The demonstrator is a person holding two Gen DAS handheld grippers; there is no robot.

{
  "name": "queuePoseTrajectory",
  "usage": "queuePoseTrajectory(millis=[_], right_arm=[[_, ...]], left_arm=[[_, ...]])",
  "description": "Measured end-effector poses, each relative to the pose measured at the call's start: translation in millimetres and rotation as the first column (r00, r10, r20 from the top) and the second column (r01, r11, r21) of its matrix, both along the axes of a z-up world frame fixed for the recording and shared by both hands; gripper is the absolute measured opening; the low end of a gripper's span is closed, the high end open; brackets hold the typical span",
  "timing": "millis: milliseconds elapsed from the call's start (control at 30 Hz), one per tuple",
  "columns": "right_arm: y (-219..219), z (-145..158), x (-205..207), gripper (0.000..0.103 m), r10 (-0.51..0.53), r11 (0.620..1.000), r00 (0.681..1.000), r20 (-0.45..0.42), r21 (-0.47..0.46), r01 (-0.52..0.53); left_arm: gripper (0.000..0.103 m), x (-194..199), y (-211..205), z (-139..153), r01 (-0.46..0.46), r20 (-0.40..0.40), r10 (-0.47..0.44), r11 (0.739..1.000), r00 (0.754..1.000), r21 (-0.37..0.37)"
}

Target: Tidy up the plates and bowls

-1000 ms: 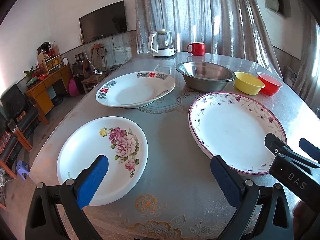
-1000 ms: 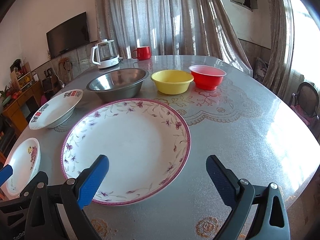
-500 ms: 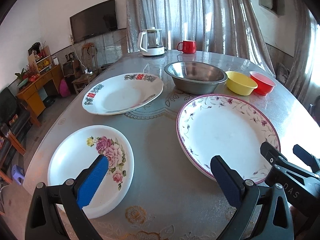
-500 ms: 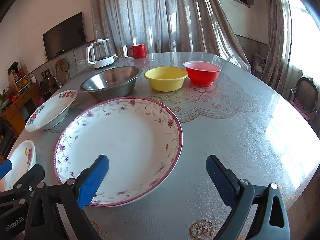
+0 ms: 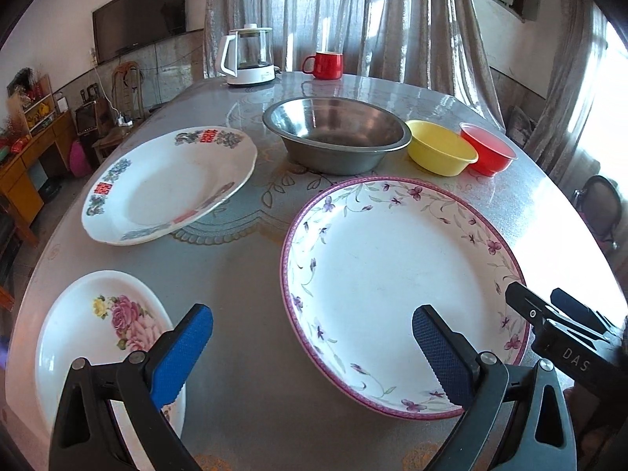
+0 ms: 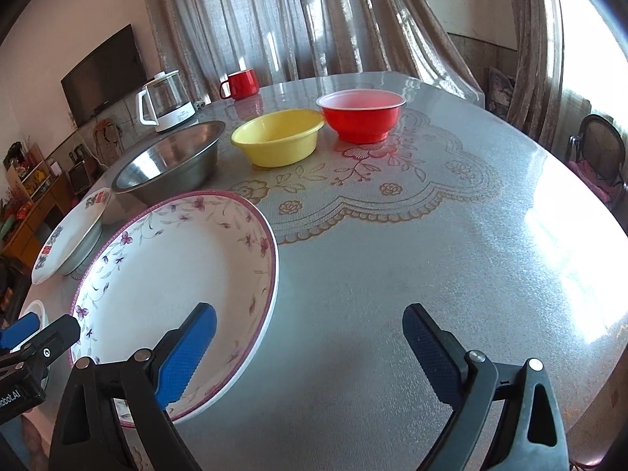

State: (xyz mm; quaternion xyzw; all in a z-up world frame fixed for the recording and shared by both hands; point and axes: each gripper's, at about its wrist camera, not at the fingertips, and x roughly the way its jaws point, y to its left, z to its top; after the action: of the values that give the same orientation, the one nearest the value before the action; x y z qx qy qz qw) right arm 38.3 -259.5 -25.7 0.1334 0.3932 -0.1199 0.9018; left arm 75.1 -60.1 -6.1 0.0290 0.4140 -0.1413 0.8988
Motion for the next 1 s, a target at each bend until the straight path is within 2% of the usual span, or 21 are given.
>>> queuePoseTrajectory(millis=[100,167,233,267,333,367,500,800,1000], right_arm=[[0.5,-1.7,5.9,0.089,0.036,0.999,0.999,-0.005,-0.005,-0.037],[1.4,-3.4,10.4,0.082,0.059,0.998,0.998,-0.011,-0.005,-0.059],[4.5,-5.4,15.6,0.058,0.088,0.996,0.996,-0.028,-0.011,-0.089],[6.2,-4.9,17.1,0.054,0.098,0.995,0.995,-0.027,-0.028,-0.098],[8.4,-3.2,19.8,0.035,0.138,0.990,0.990,-0.021,-0.013,-0.139],[9.6,-2.5,21.5,0.033,0.145,0.989,0.989,-0.022,-0.018,-0.146],[15.2,-3.5,26.6,0.027,0.174,0.984,0.985,-0.016,-0.038,-0.174],[12.2,-4.7,31.8,0.028,0.231,0.973,0.973,-0.005,0.022,-0.231],[-3.6,-6.5,31.4,0.028,0.243,0.955,0.969,0.031,0.168,-0.245]], left_arm=[[0.099,7.3,-7.2,-0.5,0.028,0.000,-0.028,1.000,1.000,-0.006],[0.091,13.0,-12.4,-3.7,0.052,-0.019,-0.052,0.999,0.998,-0.010],[0.076,20.2,-15.8,-8.7,0.069,-0.051,-0.069,0.998,0.996,-0.016],[0.075,23.1,-17.3,-11.4,0.063,-0.059,-0.064,0.998,0.996,-0.010],[0.067,26.7,-17.4,-14.9,0.052,-0.062,-0.052,0.999,0.997,-0.004],[0.066,28.8,-16.1,-16.6,0.047,-0.066,-0.047,0.999,0.997,-0.004],[0.059,34.3,-12.6,-20.0,0.033,-0.078,-0.034,0.999,0.996,-0.018],[0.054,44.8,-4.4,-21.9,0.026,-0.119,-0.038,0.994,0.992,-0.105],[0.052,48.2,1.4,-22.3,0.016,-0.138,-0.038,0.988,0.990,-0.155]])
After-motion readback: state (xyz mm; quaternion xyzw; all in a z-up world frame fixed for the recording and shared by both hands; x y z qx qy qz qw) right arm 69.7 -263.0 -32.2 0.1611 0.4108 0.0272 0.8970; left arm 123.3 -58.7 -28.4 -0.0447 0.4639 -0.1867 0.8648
